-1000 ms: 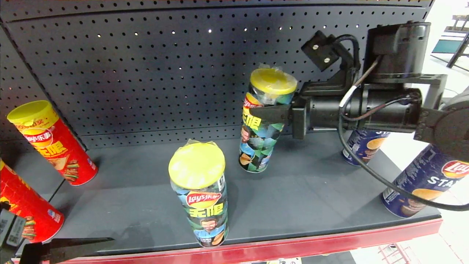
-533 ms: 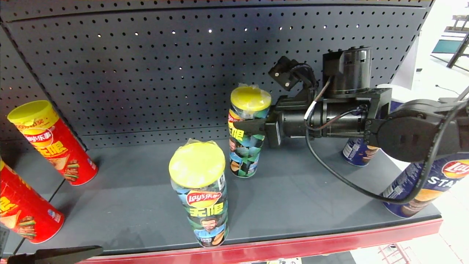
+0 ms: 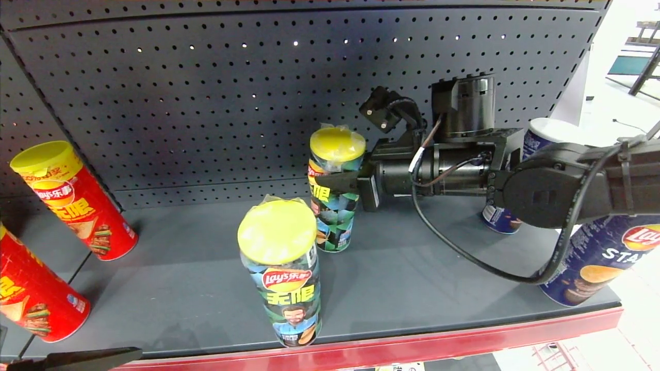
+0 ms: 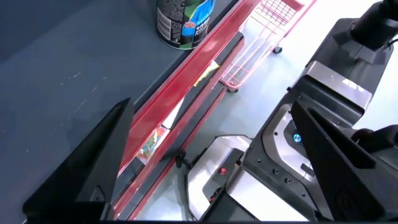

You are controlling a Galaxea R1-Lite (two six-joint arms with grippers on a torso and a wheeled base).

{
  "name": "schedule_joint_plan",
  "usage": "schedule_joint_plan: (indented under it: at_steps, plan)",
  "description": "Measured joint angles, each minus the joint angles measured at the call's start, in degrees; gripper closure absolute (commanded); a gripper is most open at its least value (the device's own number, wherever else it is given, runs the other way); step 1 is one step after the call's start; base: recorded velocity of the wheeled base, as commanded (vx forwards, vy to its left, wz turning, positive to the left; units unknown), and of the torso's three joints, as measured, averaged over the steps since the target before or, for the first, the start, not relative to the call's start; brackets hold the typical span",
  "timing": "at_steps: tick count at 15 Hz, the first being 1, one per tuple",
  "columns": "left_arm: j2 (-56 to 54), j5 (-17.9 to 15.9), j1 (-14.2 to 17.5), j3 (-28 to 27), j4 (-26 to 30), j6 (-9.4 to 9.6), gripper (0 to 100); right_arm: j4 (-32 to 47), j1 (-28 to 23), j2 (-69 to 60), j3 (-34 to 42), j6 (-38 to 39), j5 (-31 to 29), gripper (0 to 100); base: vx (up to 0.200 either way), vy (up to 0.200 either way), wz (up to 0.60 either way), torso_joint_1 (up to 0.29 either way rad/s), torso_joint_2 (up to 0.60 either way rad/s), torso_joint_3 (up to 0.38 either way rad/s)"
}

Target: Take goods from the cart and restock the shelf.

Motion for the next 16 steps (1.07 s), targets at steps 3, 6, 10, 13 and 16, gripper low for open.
schedule_joint_plan:
  at_steps: [3, 6, 10, 13, 16]
  plan:
    - [0.0, 0.0, 0.0, 0.1, 0.0, 0.0, 0, 0.0, 0.2, 0.4, 0.0, 0.0, 0.0, 100, 0.0, 0.0, 0.0, 0.0, 0.0, 0.0]
    - [0.0, 0.0, 0.0, 0.4, 0.0, 0.0, 0, -0.1, 0.9, 0.6, 0.1, 0.0, -0.3, 0, 0.0, 0.0, 0.0, 0.0, 0.0, 0.0]
    - [0.0, 0.0, 0.0, 0.6, 0.0, -0.43, 0, -0.1, 1.8, 0.4, 1.1, 0.4, -0.8, 0, 0.0, 0.0, 0.0, 0.0, 0.0, 0.0]
    - [0.0, 0.0, 0.0, 0.5, -0.1, -0.87, 0, -0.3, 1.8, -1.0, 3.2, 0.6, -0.8, 0, 0.0, 0.0, 0.0, 0.0, 0.0, 0.0]
    - [0.3, 0.0, 0.0, 0.5, -0.1, -0.9, 0, -0.4, 0.9, -4.2, 8.4, 0.6, -0.9, 0, 0.0, 0.0, 0.0, 0.0, 0.0, 0.0]
